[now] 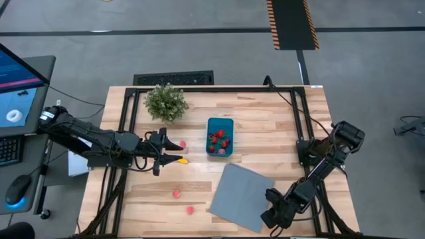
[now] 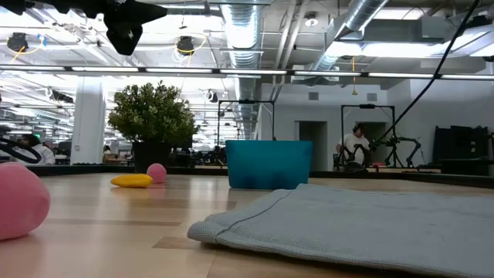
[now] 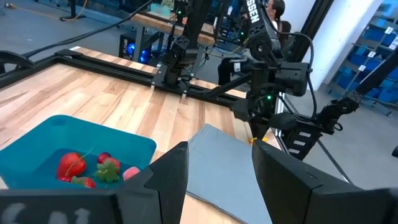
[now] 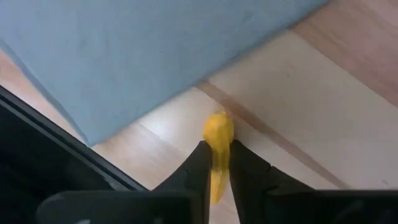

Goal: Pick and placing Produce into tupperware
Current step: Put the corn into the blue bin

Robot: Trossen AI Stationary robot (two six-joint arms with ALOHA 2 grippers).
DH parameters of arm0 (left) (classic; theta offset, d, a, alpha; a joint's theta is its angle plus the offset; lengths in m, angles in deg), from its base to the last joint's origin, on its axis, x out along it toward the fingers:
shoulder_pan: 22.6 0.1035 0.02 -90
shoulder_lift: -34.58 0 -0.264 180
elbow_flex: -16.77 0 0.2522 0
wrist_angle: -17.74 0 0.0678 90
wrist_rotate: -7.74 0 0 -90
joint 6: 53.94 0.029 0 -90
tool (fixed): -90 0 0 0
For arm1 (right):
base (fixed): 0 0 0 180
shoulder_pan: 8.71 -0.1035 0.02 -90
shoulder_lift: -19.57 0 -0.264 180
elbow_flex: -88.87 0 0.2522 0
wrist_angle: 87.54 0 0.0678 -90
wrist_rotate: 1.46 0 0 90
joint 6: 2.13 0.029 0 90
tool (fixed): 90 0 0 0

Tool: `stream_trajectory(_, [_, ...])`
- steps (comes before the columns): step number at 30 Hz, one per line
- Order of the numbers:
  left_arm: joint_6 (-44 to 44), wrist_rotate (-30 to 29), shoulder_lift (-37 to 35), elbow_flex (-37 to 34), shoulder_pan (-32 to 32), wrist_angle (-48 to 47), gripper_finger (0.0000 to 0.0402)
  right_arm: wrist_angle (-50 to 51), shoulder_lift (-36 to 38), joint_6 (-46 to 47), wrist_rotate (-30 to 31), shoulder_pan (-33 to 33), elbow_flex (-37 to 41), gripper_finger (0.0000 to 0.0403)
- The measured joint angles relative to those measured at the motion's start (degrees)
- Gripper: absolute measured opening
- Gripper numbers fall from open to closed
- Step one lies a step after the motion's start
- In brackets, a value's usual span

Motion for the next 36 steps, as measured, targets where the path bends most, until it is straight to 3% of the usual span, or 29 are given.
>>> stream_trajectory(9, [1.9,-0.7,-1.1,0.0,0.0,3.2,0.0167,3.7,7.0,-9.9,11.9,3.0,-0.8,0.0047])
stream_trajectory(15, [3.0,-6.8,-7.0,0.0,0.0,0.1,0.0167,8.3,14.8,-19.4,21.0,7.0,-0.8,0.0051])
stream_trajectory(19, [2.6,-11.0,-12.6,0.0,0.0,-3.4,0.0167,9.0,20.9,-27.1,23.9,9.7,-0.8,0.0051])
stream_trajectory(26, [2.5,-14.6,-19.8,0.0,0.0,-9.2,0.0167,8.7,32.2,-45.8,32.8,13.3,-0.8,0.0051])
stream_trajectory(31, [3.2,-15.8,-23.1,0.0,0.0,-12.5,0.0167,2.6,39.4,-61.6,37.7,14.9,-0.8,0.0052])
stream_trajectory(36, [3.4,-16.2,-25.6,0.0,0.0,-14.0,0.0167,-4.0,45.9,-76.6,37.1,18.3,-0.8,0.0052])
